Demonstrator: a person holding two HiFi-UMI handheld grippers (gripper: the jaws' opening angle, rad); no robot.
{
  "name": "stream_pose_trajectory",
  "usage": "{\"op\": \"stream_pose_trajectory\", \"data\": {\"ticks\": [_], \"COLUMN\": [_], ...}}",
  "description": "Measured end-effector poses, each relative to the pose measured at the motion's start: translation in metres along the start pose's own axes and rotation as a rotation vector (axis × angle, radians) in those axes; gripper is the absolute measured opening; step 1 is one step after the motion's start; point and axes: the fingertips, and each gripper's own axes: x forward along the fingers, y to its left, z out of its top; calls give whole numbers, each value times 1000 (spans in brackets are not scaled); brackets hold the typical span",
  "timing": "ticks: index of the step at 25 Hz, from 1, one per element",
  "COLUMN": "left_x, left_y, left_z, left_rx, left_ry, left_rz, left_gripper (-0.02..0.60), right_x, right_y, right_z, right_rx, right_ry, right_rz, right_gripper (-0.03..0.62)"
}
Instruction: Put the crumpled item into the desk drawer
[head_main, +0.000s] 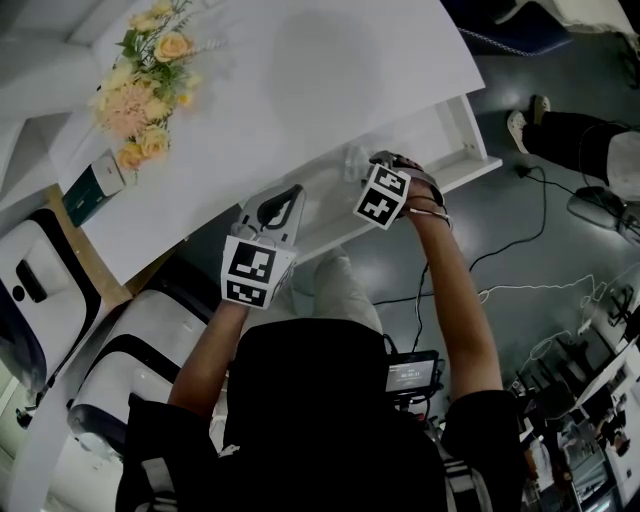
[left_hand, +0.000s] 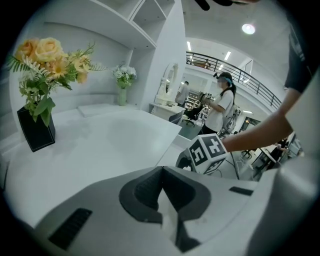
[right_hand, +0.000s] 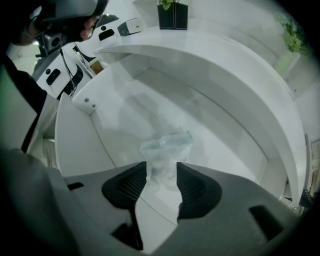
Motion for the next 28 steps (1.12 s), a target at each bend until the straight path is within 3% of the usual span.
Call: {"op": "stream_pose_trajectory", "data": {"ticks": [12, 21, 23, 28], "left_x": [-9, -21, -24, -32], "left_y": [-4, -10, -13, -17], "left_z": [22, 35, 37, 42], "left_rx": [33, 65, 64, 92], "left_ry": [-38, -58, -57, -71], "left_rz": [-7, -30, -42, -56], "left_gripper": [6, 6, 6, 6], "right_x": [-29, -59, -65, -88], "right_y": [-1, 0, -1, 3], "right_z": [5, 9, 9, 16], "right_rx": [91, 151, 161, 269], "right_ry": [-56, -115, -131, -219], "right_rz": [-31, -107, -141, -169], "right_gripper": [161, 82, 28, 0]}}
